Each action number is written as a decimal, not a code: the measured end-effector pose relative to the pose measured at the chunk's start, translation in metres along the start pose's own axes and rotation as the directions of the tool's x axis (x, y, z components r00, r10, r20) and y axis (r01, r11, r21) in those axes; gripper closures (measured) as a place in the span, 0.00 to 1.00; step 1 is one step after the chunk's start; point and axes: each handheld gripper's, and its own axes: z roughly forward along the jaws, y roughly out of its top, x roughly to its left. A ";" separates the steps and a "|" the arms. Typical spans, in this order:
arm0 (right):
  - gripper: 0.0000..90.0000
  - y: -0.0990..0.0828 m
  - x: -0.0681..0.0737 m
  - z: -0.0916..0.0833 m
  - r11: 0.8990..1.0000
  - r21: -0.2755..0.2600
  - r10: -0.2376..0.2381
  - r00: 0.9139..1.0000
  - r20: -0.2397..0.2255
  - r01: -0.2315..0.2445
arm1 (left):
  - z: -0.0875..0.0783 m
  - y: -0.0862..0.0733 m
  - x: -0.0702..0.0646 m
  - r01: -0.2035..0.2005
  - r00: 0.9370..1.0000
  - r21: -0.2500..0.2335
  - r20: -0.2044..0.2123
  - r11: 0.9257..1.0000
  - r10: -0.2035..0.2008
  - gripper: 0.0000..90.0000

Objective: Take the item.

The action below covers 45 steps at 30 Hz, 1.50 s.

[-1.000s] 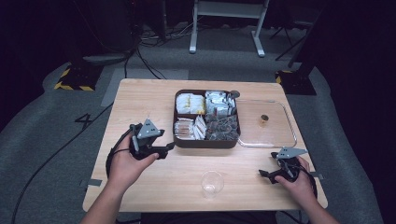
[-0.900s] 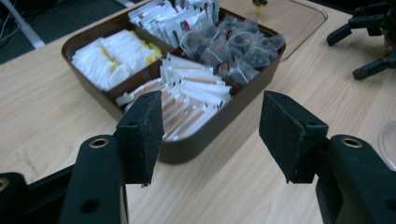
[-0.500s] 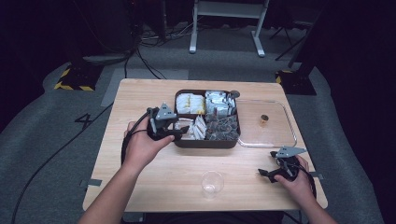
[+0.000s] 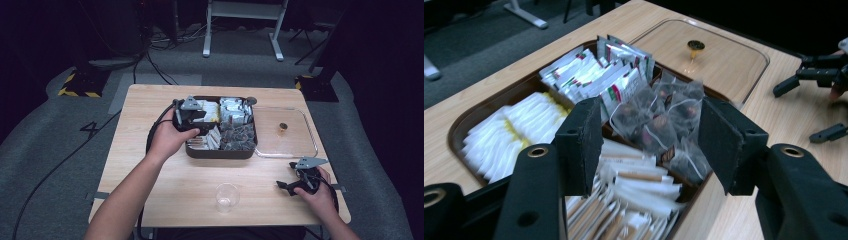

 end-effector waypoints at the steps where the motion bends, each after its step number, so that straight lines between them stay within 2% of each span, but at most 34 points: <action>1: 0.02 0.000 0.000 0.000 1.000 0.000 0.000 1.000 0.000 0.000 | 0.004 0.002 0.002 0.004 1.000 -0.006 -0.001 1.000 -0.004 0.49; 2: 0.02 0.000 0.000 0.000 1.000 0.000 0.000 1.000 0.000 0.000 | 0.007 0.005 0.003 0.012 1.000 -0.005 0.001 1.000 -0.012 0.49; 6: 0.02 0.000 0.000 0.000 1.000 0.000 0.000 1.000 0.000 0.000 | 0.019 0.016 0.009 -0.013 1.000 -0.008 -0.022 1.000 0.013 0.48; 9: 0.02 0.000 0.000 0.000 1.000 0.000 0.000 1.000 0.000 0.000 | 0.029 0.021 0.011 0.001 1.000 -0.012 -0.024 1.000 -0.001 0.49; 14: 0.02 0.000 0.000 0.000 1.000 0.000 0.000 1.000 0.000 0.000 | 0.048 0.025 0.020 -0.017 0.999 0.028 -0.051 0.999 0.019 0.49; 18: 0.02 0.000 0.000 0.000 1.000 0.000 0.000 1.000 0.000 0.000 | 0.065 0.024 0.029 -0.028 0.998 0.037 -0.051 0.999 0.030 0.48; 21: 0.02 0.000 0.000 0.000 1.000 0.000 0.000 1.000 0.000 0.000 | 0.077 0.021 0.036 -0.012 0.999 0.043 -0.037 0.999 0.014 0.47; 23: 0.03 0.000 -0.001 0.000 1.000 -0.001 -0.004 1.000 -0.002 0.004 | 0.089 0.016 0.043 -0.016 0.998 0.091 -0.054 0.996 0.021 0.48; 26: 0.02 0.000 -0.001 0.000 1.000 -0.001 -0.004 1.000 -0.002 0.004 | 0.096 0.013 0.050 -0.011 0.998 0.105 -0.065 0.994 0.018 0.49; 28: 0.02 0.000 -0.001 0.000 1.000 -0.001 -0.004 1.000 -0.002 0.004 | 0.101 0.011 0.056 0.001 0.997 0.128 -0.070 0.992 0.008 0.50; 30: 0.03 0.000 -0.001 0.000 1.000 -0.001 -0.005 1.000 -0.001 0.005 | 0.109 0.007 0.063 0.032 0.996 0.141 -0.085 0.989 -0.020 0.51; 34: 0.03 0.001 -0.001 0.001 1.000 -0.001 -0.005 1.000 -0.003 0.005 | 0.115 0.003 0.069 0.042 0.995 0.167 -0.093 0.985 -0.027 0.52; 37: 0.03 0.001 -0.001 0.001 1.000 -0.001 -0.005 1.000 -0.003 0.005 | 0.119 0.000 0.074 0.069 0.994 0.181 -0.098 0.981 -0.052 0.54; 40: 0.03 0.001 -0.001 0.001 1.000 -0.002 -0.006 1.000 -0.003 0.006 | 0.122 -0.002 0.077 0.121 0.990 0.189 -0.089 0.975 -0.105 0.56; 41: 0.03 0.001 -0.001 0.001 1.000 -0.001 -0.005 1.000 -0.003 0.005 | 0.123 -0.003 0.077 0.129 0.989 0.189 -0.089 0.973 -0.114 0.57; 42: 0.03 0.001 -0.001 0.001 1.000 -0.001 -0.005 1.000 -0.003 0.005 | 0.124 -0.003 0.079 0.142 0.988 0.208 -0.085 0.968 -0.126 0.59; 45: 0.03 0.001 -0.001 0.001 1.000 -0.002 -0.005 1.000 -0.003 0.005 | 0.127 -0.006 0.081 0.159 0.985 0.216 -0.095 0.963 -0.141 0.61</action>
